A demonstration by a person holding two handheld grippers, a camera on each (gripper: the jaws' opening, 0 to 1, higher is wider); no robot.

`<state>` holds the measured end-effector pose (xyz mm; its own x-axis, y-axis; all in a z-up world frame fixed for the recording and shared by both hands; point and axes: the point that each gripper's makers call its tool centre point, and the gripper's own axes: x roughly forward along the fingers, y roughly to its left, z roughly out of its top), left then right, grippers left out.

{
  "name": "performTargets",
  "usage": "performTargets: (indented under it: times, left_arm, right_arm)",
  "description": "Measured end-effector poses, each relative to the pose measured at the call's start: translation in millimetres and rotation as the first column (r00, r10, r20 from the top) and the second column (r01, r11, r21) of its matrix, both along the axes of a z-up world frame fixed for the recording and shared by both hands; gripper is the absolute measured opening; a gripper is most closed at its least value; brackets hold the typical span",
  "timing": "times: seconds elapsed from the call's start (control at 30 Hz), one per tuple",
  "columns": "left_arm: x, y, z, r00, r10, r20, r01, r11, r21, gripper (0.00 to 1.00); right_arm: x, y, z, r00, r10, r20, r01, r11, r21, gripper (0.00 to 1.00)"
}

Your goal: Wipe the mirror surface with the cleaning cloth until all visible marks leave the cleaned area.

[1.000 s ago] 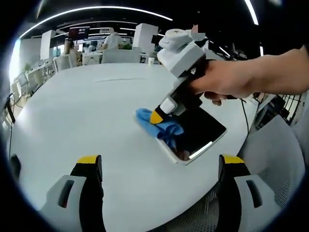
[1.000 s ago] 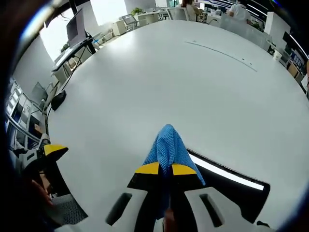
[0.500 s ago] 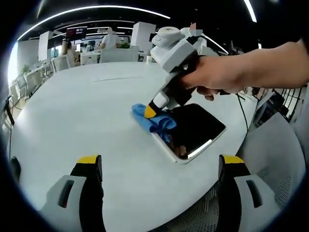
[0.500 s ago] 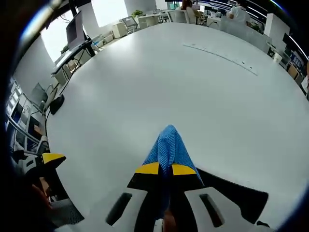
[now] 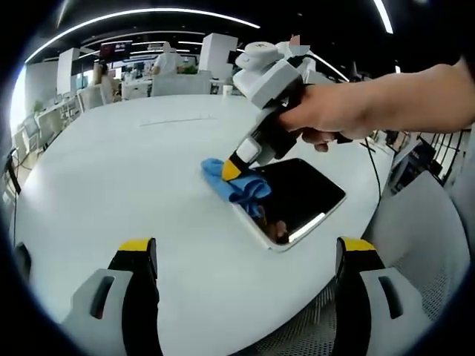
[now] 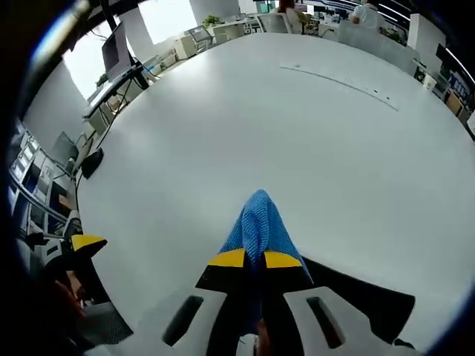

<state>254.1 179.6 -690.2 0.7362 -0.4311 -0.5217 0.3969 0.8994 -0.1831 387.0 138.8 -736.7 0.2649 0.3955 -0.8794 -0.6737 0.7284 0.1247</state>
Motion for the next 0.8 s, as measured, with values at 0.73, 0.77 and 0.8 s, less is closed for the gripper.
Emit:
performTargets:
  times: [0.73, 0.77, 0.8]
  left_arm:
    - [-0.3, -0.9, -2.1, 1.0, -0.012, -0.004, 0.012, 1.0, 0.015, 0.99]
    - [-0.4, -0.9, -2.0, 1.0, -0.012, -0.004, 0.012, 1.0, 0.016, 0.99]
    - [-0.4, -0.8, -2.0, 1.0, -0.012, -0.004, 0.012, 1.0, 0.017, 0.99]
  right_arm:
    - [6.4, -27.8, -1.4, 1.0, -0.004, 0.009, 0.004, 1.0, -0.007, 0.01]
    - [6.2, -28.8, -1.1, 1.0, -0.003, 0.011, 0.003, 1.0, -0.009, 0.01]
    - [6.1, -30.3, -0.8, 1.0, -0.002, 0.013, 0.002, 1.0, -0.011, 0.01]
